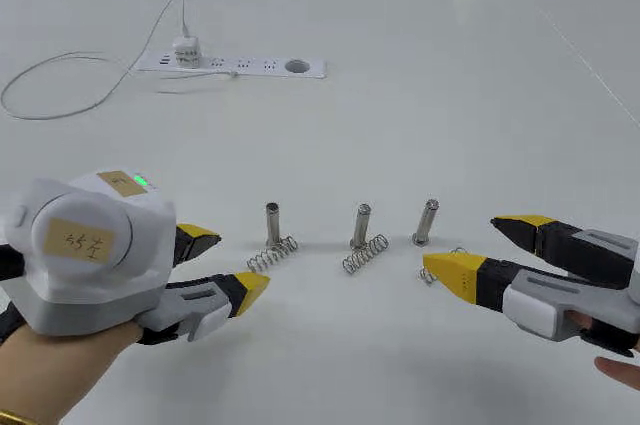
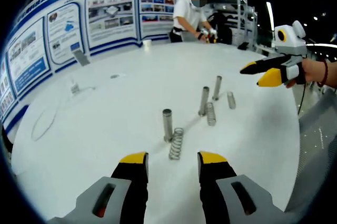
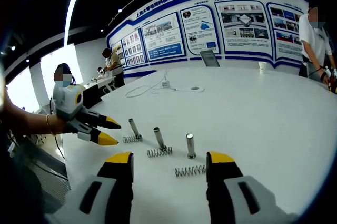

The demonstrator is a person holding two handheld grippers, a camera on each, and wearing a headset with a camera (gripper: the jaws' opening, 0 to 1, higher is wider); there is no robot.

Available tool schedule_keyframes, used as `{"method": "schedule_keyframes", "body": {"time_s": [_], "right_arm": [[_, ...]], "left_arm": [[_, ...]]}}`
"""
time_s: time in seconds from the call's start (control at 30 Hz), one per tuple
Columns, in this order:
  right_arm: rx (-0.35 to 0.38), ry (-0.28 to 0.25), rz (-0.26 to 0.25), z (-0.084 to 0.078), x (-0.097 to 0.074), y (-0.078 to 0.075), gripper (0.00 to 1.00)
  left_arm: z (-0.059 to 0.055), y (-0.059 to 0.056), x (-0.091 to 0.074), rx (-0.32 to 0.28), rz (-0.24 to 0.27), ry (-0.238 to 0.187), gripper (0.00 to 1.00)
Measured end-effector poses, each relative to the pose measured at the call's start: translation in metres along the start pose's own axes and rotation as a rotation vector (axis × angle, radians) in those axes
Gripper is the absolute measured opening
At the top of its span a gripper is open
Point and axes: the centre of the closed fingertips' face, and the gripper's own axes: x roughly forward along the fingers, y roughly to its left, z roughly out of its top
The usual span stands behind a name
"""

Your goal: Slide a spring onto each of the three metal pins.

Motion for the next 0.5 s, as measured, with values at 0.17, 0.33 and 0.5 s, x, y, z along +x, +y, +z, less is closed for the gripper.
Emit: {"method": "schedule_keyframes", "body": {"time_s": [0.17,0.33,0.5], "right_arm": [[0.007,0.015,0.002,-0.007,-0.001,0.001,0.58],[0.043,0.014,-0.006,-0.011,-0.003,0.0,0.58],[0.049,0.02,-0.007,-0.014,-0.004,0.0,0.58]], "left_arm": [[-0.003,0.0,0.007,0.023,-0.008,0.018,0.34],[-0.008,0.001,0.015,0.025,-0.021,0.045,0.28],[-0.01,0.0,0.018,0.023,-0.041,0.052,0.23]]}}
